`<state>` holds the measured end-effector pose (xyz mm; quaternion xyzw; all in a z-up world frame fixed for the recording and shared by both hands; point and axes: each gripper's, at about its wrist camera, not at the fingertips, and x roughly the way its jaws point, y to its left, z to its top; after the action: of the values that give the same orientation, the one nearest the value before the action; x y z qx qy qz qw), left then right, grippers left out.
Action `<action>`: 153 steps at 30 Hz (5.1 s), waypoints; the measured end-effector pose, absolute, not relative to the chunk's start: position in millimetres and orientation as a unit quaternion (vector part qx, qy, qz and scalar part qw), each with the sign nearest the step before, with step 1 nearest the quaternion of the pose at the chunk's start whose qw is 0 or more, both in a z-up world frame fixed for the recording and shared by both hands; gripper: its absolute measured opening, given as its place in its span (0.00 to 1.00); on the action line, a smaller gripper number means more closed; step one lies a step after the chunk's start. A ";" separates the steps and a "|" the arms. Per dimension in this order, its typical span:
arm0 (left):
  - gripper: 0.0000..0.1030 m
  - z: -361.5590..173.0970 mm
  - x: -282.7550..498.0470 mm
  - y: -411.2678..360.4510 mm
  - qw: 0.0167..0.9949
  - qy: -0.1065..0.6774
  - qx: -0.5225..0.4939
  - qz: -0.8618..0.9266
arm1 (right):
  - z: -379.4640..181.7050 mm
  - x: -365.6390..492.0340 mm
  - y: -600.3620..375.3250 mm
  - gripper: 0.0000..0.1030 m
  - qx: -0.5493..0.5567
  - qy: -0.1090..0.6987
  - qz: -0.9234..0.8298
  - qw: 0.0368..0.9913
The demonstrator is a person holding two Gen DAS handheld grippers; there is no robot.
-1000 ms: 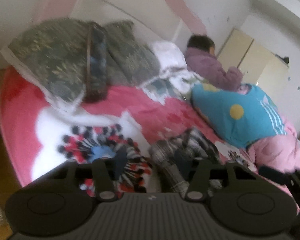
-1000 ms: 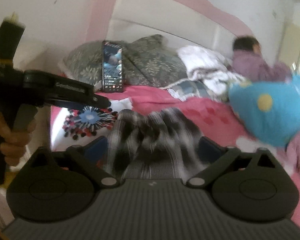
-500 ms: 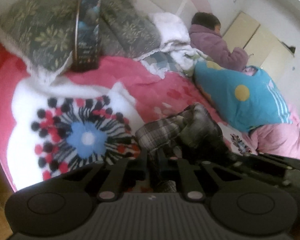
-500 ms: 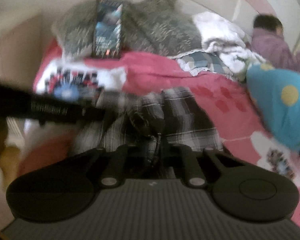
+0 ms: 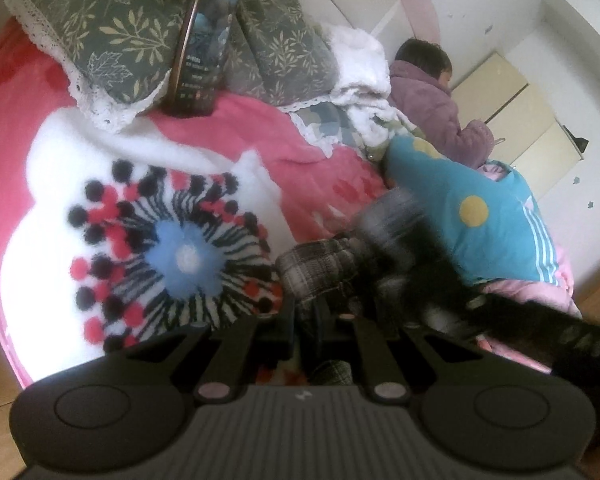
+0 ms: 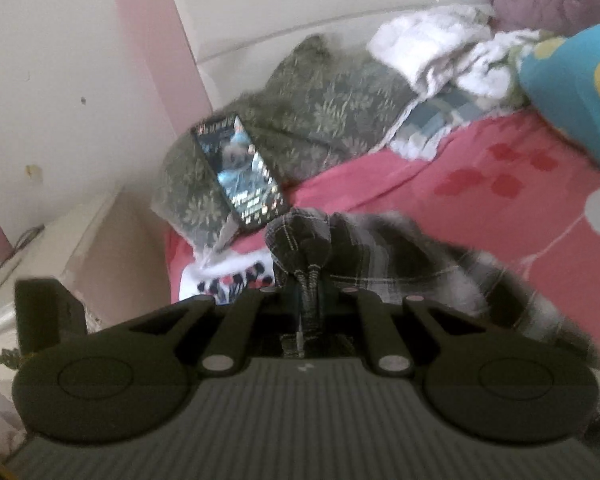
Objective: Fold clothes
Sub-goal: 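Grasp the bunched plaid shirt with both grippers, then lift the plaid shirt above the bedspread with both grippers, then lay the plaid shirt flat on the bedspread and open both grippers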
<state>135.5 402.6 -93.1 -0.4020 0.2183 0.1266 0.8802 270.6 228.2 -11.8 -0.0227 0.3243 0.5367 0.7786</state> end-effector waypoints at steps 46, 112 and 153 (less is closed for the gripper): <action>0.47 -79.3 147.9 386.0 0.894 0.186 -0.356 0.196 | -25.5 148.8 74.5 0.28 -0.215 0.185 0.449 0.847; 0.48 -82.8 139.8 387.0 0.894 0.192 -0.355 0.198 | -52.9 85.3 60.4 0.06 -0.219 0.190 0.436 0.852; 0.54 -71.8 148.5 163.9 0.941 0.322 -0.089 -0.052 | 0.2 19.2 -169.8 0.99 0.060 0.266 0.183 0.945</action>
<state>148.5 163.9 -71.8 -0.0894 0.3219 -0.0520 0.9411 19.2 -169.8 0.2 0.0599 0.2659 0.1834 0.9445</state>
